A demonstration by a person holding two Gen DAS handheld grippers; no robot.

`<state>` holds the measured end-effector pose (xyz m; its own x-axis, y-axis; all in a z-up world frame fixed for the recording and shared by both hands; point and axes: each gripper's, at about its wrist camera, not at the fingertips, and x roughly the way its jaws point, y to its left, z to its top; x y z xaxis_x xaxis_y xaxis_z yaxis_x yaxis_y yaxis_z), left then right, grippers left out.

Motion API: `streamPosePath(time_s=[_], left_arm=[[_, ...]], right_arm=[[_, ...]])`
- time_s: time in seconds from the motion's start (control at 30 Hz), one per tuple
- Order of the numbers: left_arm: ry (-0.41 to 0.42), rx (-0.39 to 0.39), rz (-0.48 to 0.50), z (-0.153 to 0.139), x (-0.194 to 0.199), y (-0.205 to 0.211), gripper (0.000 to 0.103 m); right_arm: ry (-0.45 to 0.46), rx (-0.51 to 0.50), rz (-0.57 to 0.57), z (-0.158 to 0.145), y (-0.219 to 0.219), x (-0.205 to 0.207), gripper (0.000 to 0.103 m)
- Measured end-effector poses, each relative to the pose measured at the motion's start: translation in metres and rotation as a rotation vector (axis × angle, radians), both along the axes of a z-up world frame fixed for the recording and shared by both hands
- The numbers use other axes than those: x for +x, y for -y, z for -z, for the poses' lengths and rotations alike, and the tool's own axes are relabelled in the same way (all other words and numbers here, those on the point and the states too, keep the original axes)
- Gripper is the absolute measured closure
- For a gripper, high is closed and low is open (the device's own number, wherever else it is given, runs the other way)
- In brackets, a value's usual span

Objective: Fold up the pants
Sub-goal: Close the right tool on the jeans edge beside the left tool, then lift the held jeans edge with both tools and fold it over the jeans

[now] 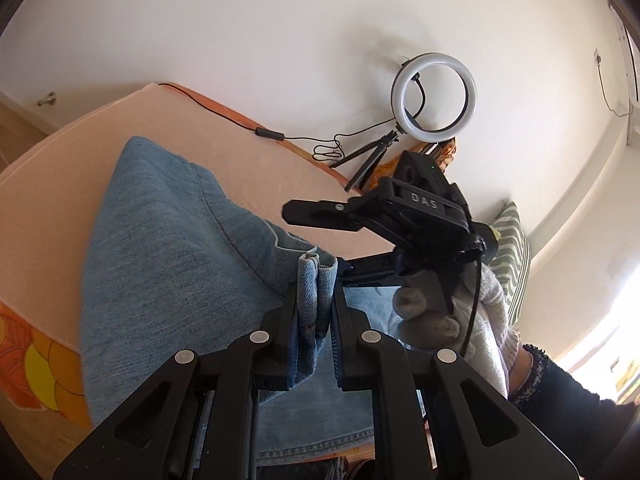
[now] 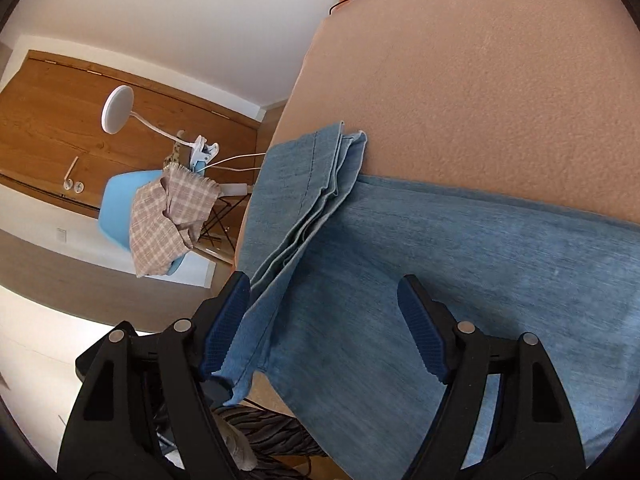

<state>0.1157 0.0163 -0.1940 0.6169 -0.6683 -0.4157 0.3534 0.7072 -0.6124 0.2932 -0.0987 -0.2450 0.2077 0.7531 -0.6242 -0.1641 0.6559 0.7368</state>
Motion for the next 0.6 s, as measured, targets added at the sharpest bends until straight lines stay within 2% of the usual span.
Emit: streamPosePath(time_s=[0.13, 0.27, 0.33, 0.37, 0.4, 0.43, 0.47, 0.6], left_arm=[[0.01, -0.011, 0.019, -0.003, -0.006, 0.003, 0.092], [0.03, -0.011, 0.04, -0.008, -0.012, 0.005, 0.092], [0.038, -0.024, 0.038, -0.01, -0.013, 0.002, 0.092], [0.038, -0.023, 0.04, -0.011, -0.013, 0.002, 0.092], [0.04, -0.017, 0.038, -0.011, -0.014, 0.001, 0.092], [0.037, -0.015, 0.038, -0.009, -0.014, 0.001, 0.092], [0.027, -0.019, 0.044, -0.008, -0.013, 0.001, 0.092], [0.018, 0.01, 0.084, -0.004, -0.012, 0.016, 0.092]], right_arm=[[-0.042, 0.068, 0.031, 0.01, -0.019, 0.026, 0.024], [-0.073, 0.079, 0.069, 0.019, -0.033, 0.043, 0.026], [-0.066, 0.049, 0.093, 0.018, -0.036, 0.046, 0.04], [-0.059, 0.032, 0.098, 0.017, -0.036, 0.047, 0.054], [-0.047, 0.008, 0.107, 0.015, -0.037, 0.047, 0.064], [-0.029, -0.018, 0.115, 0.012, -0.037, 0.045, 0.079], [-0.008, -0.037, 0.117, 0.007, -0.037, 0.045, 0.088], [0.101, -0.11, 0.132, -0.021, -0.029, 0.039, 0.094]])
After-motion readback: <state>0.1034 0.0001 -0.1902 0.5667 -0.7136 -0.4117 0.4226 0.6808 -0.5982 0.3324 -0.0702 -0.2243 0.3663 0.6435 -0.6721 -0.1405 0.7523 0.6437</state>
